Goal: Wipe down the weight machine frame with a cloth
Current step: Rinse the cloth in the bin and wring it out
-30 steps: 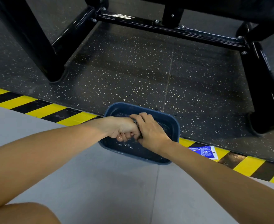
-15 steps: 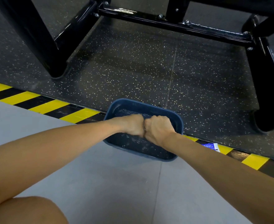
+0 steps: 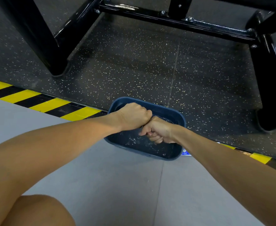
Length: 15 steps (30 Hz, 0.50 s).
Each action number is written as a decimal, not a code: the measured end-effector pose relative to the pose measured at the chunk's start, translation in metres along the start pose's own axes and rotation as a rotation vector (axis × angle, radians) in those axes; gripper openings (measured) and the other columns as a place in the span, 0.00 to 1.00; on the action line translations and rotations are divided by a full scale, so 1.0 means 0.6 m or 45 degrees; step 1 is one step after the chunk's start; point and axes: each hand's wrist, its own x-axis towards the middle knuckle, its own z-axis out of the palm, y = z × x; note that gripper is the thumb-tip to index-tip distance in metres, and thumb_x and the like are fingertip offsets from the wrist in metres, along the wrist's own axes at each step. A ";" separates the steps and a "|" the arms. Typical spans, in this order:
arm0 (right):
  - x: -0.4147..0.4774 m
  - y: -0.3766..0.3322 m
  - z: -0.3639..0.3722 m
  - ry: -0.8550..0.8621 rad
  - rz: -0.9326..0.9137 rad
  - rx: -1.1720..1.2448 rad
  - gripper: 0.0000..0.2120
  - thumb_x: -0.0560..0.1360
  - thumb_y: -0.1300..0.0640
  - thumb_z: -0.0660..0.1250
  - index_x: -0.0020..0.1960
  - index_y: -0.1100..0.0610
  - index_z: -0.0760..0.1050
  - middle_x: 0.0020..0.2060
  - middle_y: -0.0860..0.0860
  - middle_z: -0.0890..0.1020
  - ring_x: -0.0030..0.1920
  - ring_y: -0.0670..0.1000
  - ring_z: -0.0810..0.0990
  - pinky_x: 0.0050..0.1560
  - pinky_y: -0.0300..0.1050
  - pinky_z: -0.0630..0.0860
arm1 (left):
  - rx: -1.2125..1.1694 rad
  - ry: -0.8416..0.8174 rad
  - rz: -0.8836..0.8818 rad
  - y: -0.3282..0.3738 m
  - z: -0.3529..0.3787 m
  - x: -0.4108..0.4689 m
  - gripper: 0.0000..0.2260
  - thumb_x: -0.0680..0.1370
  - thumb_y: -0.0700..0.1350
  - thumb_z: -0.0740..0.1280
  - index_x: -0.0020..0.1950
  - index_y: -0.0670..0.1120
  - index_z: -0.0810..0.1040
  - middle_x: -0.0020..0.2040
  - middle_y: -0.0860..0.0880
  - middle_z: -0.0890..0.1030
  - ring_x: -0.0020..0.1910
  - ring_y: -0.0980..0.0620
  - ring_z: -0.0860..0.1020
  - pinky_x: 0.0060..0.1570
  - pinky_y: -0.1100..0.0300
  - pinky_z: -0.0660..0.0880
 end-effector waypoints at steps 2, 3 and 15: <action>-0.001 0.004 0.000 -0.055 0.025 0.103 0.24 0.74 0.66 0.65 0.23 0.54 0.60 0.18 0.48 0.59 0.19 0.46 0.56 0.21 0.35 0.53 | 0.008 0.148 0.051 -0.004 0.009 -0.002 0.04 0.69 0.35 0.70 0.39 0.38 0.75 0.31 0.44 0.78 0.27 0.44 0.79 0.24 0.59 0.64; -0.001 0.004 -0.002 -0.039 0.030 0.090 0.22 0.74 0.64 0.65 0.25 0.55 0.62 0.18 0.48 0.60 0.19 0.46 0.56 0.21 0.36 0.54 | -0.029 0.070 0.027 -0.004 0.011 0.000 0.02 0.72 0.36 0.68 0.42 0.38 0.75 0.33 0.43 0.79 0.31 0.43 0.80 0.26 0.58 0.65; -0.005 -0.002 0.009 0.571 -0.728 -1.225 0.35 0.74 0.54 0.70 0.75 0.49 0.56 0.67 0.50 0.68 0.67 0.51 0.67 0.63 0.49 0.70 | -1.661 -1.209 -0.859 -0.053 0.016 -0.026 0.14 0.75 0.38 0.67 0.33 0.46 0.66 0.24 0.52 0.62 0.21 0.58 0.59 0.20 0.69 0.56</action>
